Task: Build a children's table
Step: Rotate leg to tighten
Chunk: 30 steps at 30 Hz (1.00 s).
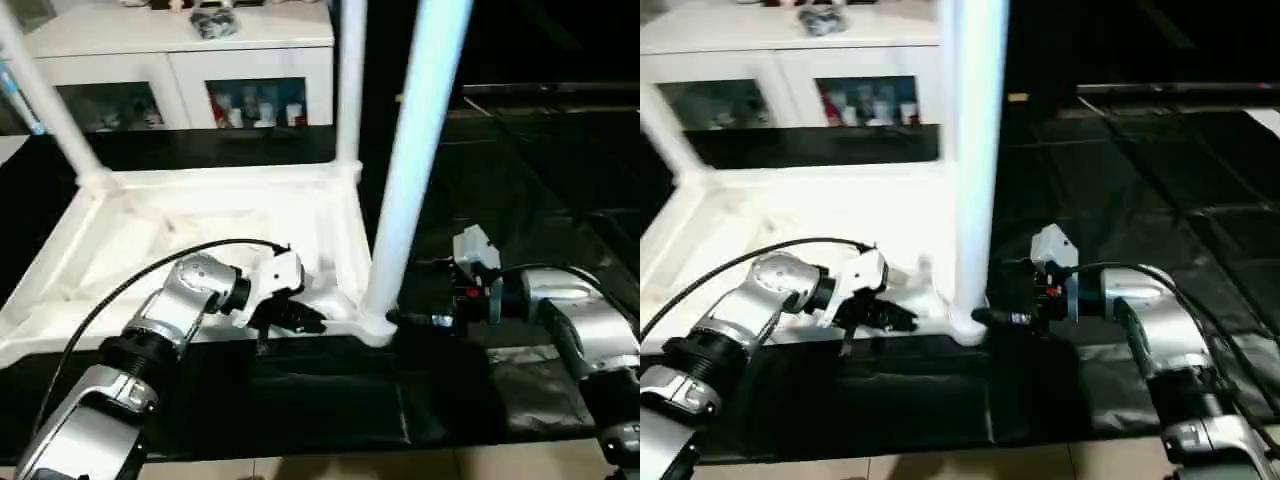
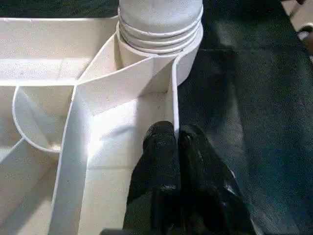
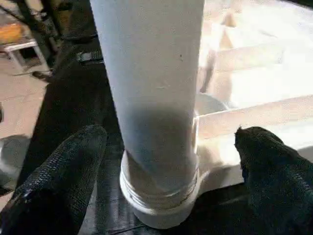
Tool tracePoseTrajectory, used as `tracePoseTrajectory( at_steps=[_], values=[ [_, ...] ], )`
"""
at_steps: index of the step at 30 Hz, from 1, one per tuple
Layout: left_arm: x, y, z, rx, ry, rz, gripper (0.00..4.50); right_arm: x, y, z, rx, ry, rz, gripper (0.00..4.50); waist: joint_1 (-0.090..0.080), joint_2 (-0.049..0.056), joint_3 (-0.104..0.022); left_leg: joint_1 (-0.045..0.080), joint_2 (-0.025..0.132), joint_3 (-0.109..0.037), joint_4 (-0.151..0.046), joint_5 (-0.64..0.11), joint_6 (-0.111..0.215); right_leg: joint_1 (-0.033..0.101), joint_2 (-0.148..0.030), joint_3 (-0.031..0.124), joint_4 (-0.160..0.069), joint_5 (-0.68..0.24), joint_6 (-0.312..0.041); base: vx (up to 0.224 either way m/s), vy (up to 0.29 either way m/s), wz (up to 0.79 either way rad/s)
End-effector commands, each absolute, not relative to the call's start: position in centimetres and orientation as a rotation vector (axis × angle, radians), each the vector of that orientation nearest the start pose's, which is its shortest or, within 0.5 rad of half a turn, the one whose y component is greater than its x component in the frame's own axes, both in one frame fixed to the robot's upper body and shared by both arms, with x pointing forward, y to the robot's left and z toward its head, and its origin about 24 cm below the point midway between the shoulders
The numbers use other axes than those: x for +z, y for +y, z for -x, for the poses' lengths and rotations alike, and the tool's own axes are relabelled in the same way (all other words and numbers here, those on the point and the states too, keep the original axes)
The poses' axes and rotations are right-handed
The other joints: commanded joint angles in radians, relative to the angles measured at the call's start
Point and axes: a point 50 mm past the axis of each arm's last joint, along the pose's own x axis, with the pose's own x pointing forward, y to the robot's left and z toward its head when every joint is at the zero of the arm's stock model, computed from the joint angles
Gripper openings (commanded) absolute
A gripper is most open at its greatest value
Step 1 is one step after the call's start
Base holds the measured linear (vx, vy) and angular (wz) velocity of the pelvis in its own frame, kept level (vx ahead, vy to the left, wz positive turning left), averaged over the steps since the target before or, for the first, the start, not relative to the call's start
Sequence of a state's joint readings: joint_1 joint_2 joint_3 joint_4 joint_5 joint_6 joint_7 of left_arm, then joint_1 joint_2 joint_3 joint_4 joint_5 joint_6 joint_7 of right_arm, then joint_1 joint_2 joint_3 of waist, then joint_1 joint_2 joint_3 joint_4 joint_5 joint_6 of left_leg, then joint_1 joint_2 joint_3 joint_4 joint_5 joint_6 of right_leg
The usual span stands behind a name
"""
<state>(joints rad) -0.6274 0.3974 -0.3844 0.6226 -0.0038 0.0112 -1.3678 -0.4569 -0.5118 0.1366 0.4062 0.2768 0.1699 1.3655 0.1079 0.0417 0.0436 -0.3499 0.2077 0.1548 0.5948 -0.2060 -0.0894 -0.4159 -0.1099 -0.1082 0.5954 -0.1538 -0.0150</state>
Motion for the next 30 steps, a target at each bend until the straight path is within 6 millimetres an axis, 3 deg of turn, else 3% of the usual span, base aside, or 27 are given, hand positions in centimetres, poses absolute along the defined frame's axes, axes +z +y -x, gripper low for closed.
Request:
tracePoseTrajectory(
  at_steps=[1,3,4,13,30],
  values=[
    [3.8,12.6,-29.7,-1.645,0.566,-0.511,0.03,8.2,-18.0,-29.7,1.406,0.298,0.152,4.32,-0.001,-0.02,-0.072,-0.01,0.014,0.016,-0.06,-0.103,0.097,0.072,-0.032,0.042,-0.052,-0.2,-0.234,0.0,0.0,0.0],
    [4.0,12.4,-29.6,-1.667,0.554,-0.525,0.0,8.2,-17.7,-29.7,1.483,0.316,0.131,4.11,0.001,-0.029,-0.07,-0.01,0.013,0.018,-0.06,-0.11,0.099,0.071,-0.033,0.043,-0.055,-0.22,-0.228,0.0,0.0,0.0],
    [4.0,12.4,-29.6,-1.667,0.554,-0.525,0.0,8.2,-17.7,-29.7,1.483,0.316,0.131,4.11,0.003,-0.025,-0.07,-0.009,0.015,0.018,-0.06,-0.112,0.097,0.069,-0.034,0.044,-0.056,-0.231,-0.227,0.0,0.0,0.0],
    [4.2,11.9,-29.4,-1.686,0.526,-0.524,0.0,7.5,-16.8,-29.5,1.601,0.387,0.114,3.32,0.007,-0.039,-0.07,-0.008,0.017,0.018,-0.063,-0.114,0.084,0.068,-0.033,0.048,-0.052,-0.222,-0.227,0.0,0.0,0.0],
    [4.1,12.1,-29.2,-1.674,0.531,-0.535,0.0,6.6,-16.4,-29.5,1.641,0.426,0.113,2.06,0.009,-0.033,-0.07,-0.007,0.017,0.018,-0.064,-0.128,0.076,0.067,-0.033,0.049,-0.053,-0.228,-0.229,0.0,0.0,0.0]
  ],
)
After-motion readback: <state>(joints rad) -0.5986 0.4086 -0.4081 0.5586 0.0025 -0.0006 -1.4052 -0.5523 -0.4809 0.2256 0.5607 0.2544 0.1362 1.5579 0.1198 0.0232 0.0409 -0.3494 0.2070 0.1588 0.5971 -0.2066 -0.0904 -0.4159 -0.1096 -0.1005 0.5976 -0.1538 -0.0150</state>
